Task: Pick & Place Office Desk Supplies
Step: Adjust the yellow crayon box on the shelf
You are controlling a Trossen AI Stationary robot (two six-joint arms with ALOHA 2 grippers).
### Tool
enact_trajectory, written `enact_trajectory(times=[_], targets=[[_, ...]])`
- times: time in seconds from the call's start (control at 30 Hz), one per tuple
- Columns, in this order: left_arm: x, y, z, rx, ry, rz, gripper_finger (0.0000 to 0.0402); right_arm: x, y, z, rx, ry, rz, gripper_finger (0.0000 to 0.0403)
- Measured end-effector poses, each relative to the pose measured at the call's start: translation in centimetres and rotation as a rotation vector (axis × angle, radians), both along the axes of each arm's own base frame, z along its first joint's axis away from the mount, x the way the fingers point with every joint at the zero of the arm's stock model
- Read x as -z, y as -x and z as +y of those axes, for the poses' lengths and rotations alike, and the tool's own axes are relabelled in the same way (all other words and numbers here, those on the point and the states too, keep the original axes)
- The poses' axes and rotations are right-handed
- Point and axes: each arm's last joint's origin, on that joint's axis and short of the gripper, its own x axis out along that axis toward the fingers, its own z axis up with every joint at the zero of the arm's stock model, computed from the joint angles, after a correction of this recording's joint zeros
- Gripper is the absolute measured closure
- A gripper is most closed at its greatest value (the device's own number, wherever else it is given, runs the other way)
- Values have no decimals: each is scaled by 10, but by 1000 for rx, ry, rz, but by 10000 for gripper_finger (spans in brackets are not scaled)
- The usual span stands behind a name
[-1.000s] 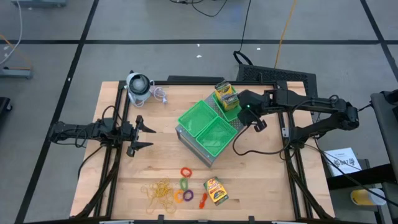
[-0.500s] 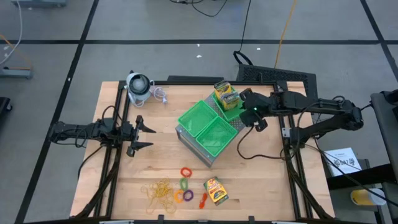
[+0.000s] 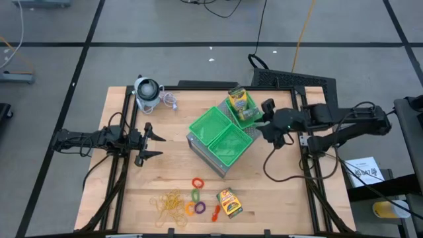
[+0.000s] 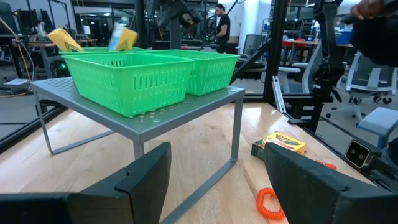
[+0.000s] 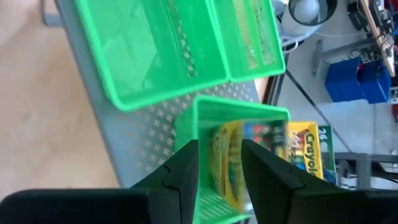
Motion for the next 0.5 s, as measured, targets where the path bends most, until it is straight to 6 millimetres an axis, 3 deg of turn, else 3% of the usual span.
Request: enact_trajectory(times=[0.3,0.5], targets=[[0,0,0,0,0,0,137,10,-2,8,20,-61,-20,297],[0,0,0,0,0,0,137,18,-8,4,81,101,-59,293]])
